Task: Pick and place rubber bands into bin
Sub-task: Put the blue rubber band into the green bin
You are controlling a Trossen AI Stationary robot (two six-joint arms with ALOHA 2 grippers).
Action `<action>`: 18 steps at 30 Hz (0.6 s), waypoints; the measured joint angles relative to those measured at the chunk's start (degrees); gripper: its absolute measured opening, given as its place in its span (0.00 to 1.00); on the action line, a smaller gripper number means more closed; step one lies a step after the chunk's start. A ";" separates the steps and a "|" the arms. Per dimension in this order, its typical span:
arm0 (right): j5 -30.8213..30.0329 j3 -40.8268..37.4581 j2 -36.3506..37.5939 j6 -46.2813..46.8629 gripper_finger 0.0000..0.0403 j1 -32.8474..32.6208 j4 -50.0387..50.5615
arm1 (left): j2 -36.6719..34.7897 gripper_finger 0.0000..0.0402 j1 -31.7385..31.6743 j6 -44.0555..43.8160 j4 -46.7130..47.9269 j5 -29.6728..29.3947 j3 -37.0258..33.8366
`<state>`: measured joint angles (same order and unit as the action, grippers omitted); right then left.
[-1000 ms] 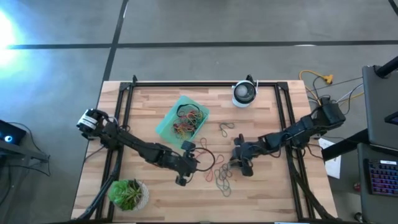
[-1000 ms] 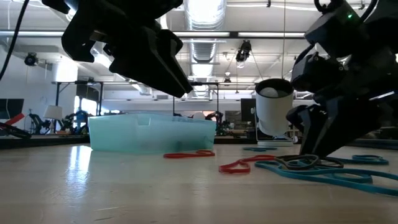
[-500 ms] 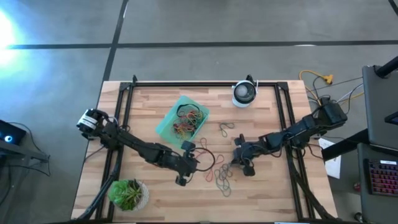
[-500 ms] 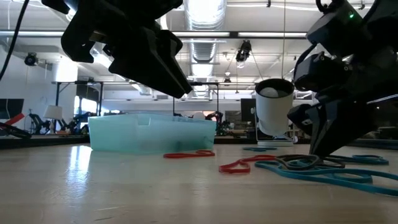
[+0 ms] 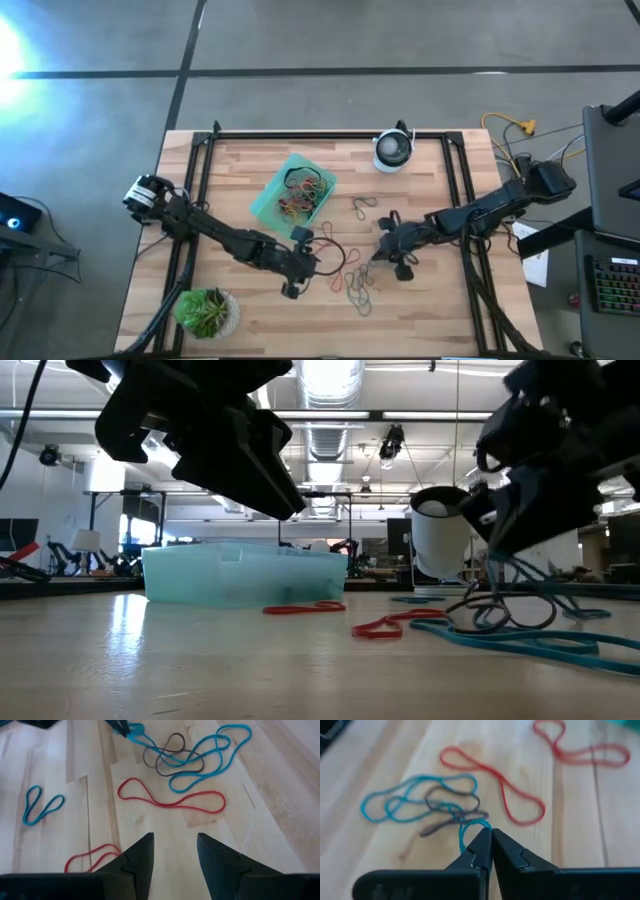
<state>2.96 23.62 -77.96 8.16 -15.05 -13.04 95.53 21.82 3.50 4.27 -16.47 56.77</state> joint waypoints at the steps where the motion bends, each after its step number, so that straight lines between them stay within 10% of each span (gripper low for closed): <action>1: -0.02 0.00 1.00 -0.38 0.02 -0.09 0.02 | 0.00 0.34 0.00 -0.04 0.32 0.02 0.00; 18: -3.52 -1.36 -3.37 1.97 0.02 -0.81 1.33 | 0.00 0.34 0.00 -0.19 0.97 0.01 0.02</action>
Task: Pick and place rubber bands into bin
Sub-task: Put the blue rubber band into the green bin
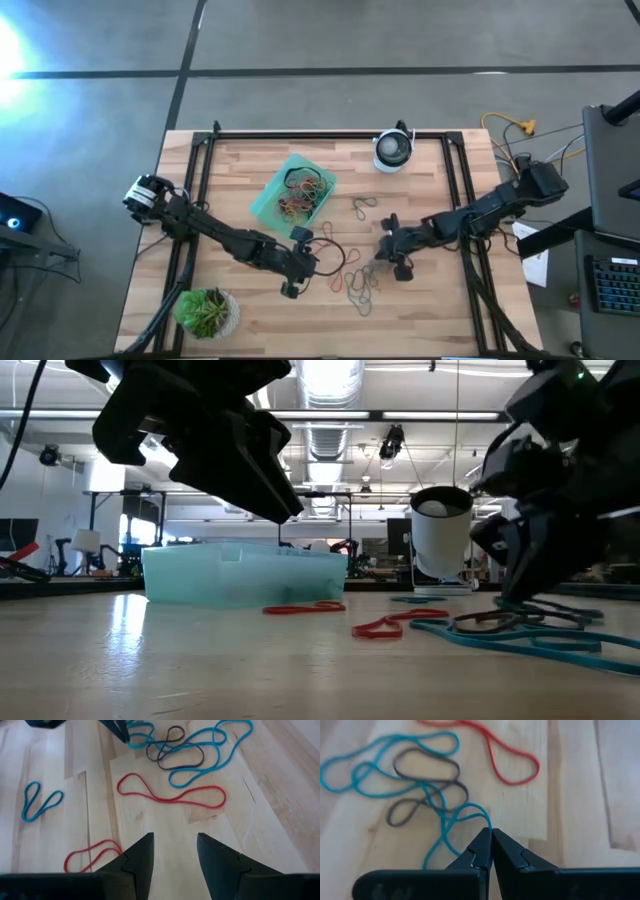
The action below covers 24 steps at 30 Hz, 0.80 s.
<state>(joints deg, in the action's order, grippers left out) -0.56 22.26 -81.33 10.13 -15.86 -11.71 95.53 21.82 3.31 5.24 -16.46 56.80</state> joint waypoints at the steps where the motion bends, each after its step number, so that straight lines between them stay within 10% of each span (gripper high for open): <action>1: -0.08 0.00 -0.93 -0.01 0.02 0.00 -0.16 | 0.00 0.34 0.00 0.00 -0.06 0.00 0.00; 24: -1.41 0.61 -3.88 3.29 0.09 0.87 -1.37 | 0.00 0.34 0.00 0.00 0.03 -0.01 0.00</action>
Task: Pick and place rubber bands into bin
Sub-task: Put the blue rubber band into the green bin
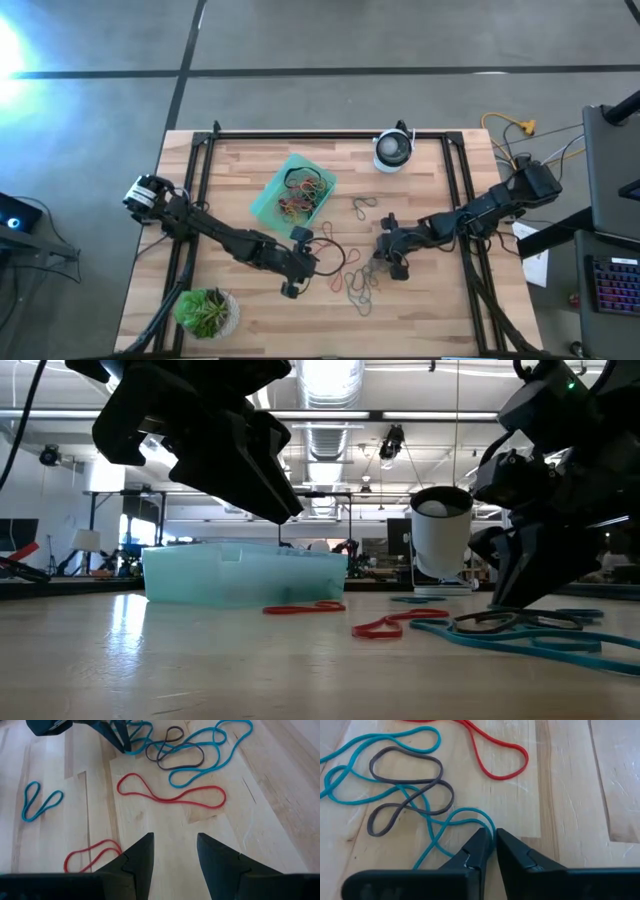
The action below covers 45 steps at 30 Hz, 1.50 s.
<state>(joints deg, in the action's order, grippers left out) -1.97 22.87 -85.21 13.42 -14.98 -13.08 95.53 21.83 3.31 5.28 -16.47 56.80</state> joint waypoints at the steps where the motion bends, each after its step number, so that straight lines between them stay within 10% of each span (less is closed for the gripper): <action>1: -0.01 0.00 0.00 -0.04 0.10 0.00 0.00 | 0.00 0.34 0.00 0.00 -0.01 0.02 0.00; 30: -1.13 -0.09 1.07 1.06 0.02 0.04 0.70 | 0.00 0.34 0.00 0.00 0.00 0.01 0.00; 45: -2.72 -0.09 1.07 0.15 0.17 0.00 0.54 | 0.00 0.34 0.01 0.00 0.00 0.02 0.00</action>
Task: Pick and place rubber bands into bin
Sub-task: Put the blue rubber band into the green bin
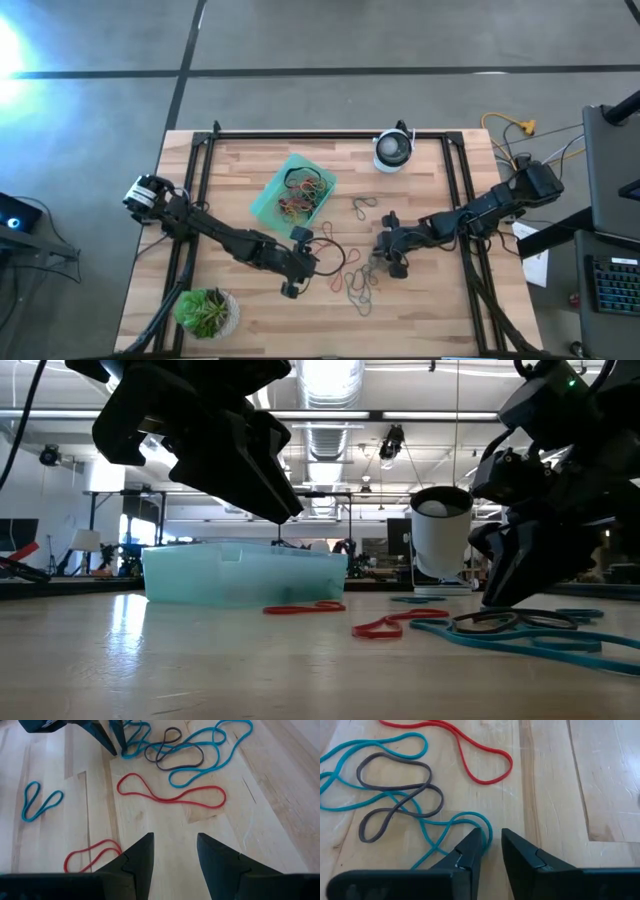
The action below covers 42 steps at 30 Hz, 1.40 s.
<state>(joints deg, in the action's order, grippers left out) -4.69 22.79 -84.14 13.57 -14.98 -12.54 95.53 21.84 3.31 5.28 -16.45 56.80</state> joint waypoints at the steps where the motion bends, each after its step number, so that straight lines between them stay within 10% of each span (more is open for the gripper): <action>1: 0.00 0.00 0.00 -0.16 0.18 0.00 -0.01 | 0.00 0.34 0.01 0.00 0.00 0.00 0.00; 42: 5.03 -5.31 5.97 12.44 0.25 -3.97 0.08 | 0.00 0.34 -0.01 0.01 0.24 -0.01 -0.07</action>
<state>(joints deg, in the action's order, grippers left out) 0.34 17.47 -78.17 26.00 -18.95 -12.47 95.53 21.82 3.33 5.52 -16.46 56.73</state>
